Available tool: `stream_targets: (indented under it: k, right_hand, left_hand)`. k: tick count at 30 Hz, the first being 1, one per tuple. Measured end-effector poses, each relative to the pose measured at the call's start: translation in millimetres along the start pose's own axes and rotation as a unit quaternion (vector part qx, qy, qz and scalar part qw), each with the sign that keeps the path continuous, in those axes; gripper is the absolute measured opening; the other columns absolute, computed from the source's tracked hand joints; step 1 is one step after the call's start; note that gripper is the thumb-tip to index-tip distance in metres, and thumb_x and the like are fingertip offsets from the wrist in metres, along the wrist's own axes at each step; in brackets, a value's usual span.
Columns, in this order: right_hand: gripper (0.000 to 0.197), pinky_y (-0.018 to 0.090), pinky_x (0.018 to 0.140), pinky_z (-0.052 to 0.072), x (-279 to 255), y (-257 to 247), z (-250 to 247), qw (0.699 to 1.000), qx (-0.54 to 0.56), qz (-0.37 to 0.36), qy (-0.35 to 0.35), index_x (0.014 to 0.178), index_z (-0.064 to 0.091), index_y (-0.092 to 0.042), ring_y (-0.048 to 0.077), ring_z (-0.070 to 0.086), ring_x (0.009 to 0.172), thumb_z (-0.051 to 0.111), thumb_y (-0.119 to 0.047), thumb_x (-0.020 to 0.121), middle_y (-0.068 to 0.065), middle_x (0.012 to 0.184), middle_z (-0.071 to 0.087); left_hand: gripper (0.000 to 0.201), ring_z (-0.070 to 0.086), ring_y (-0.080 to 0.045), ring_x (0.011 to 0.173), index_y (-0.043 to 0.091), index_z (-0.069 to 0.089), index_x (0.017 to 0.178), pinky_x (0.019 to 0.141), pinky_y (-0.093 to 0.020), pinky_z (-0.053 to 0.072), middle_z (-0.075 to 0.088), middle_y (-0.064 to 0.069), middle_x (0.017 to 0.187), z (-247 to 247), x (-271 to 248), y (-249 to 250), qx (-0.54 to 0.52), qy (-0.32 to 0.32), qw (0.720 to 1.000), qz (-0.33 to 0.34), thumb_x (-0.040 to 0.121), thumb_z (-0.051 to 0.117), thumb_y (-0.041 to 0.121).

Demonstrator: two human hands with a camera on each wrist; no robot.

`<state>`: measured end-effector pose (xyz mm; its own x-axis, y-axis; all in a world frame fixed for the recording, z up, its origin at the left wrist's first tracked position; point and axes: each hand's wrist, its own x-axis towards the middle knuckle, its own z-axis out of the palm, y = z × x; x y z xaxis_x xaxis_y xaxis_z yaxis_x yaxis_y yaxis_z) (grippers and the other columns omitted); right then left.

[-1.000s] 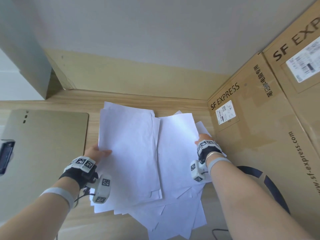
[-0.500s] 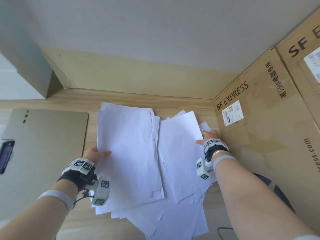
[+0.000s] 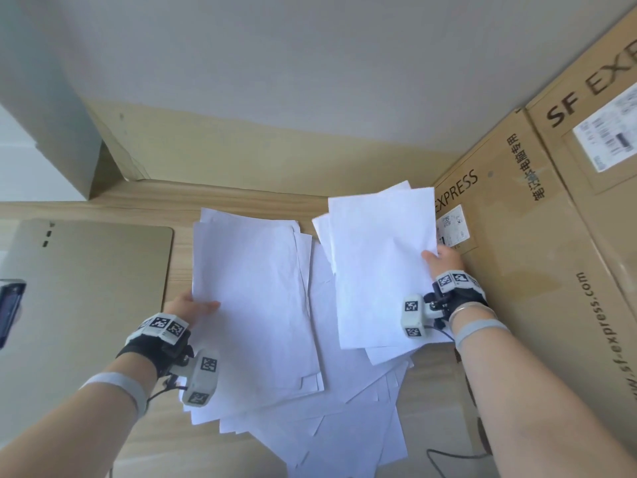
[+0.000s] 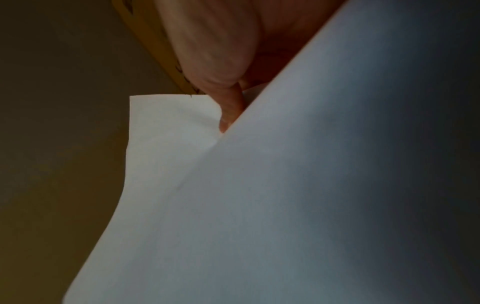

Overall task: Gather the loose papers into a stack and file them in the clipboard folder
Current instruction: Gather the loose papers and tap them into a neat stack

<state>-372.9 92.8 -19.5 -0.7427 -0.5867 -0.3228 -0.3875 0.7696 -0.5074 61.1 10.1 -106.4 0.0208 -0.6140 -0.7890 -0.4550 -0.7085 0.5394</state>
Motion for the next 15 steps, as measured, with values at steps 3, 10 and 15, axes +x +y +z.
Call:
stream_targets:
  k: [3,10,15]
  right_hand:
    - [0.017,0.024,0.065,0.036,-19,-22,15,0.998,0.026,-0.005,-0.049,0.098,0.058,0.0,0.022,0.049,0.082,0.047,-0.01,0.09,0.014,0.09,0.055]
    - [0.034,0.028,0.087,0.042,-88,-57,120,0.988,-0.037,0.001,-0.147,0.125,0.052,-0.002,0.033,0.053,0.117,0.04,-0.011,0.095,0.019,0.129,0.056]
    - [0.037,0.03,0.097,0.041,-123,-76,163,0.984,-0.02,-0.019,-0.175,0.128,0.049,-0.005,0.033,0.051,0.118,0.038,-0.006,0.092,0.016,0.135,0.043]
  left_hand:
    - [0.047,0.06,-0.038,0.104,0.0,0.054,0.123,0.096,-0.046,0.046,0.062,-0.02,0.115,0,-3,3,-0.007,-0.002,1.0,-0.001,0.079,0.069,0.01]
    - [0.043,0.062,-0.031,0.094,0.0,0.057,0.118,0.092,-0.036,0.045,0.065,-0.016,0.106,0,-6,13,-0.037,-0.031,0.998,0.031,0.083,0.065,0.024]
    - [0.081,0.059,-0.038,0.111,0.0,0.053,0.127,0.102,-0.045,0.044,0.062,-0.021,0.12,1,-4,14,0.014,-0.063,0.996,0.057,0.064,0.072,0.047]
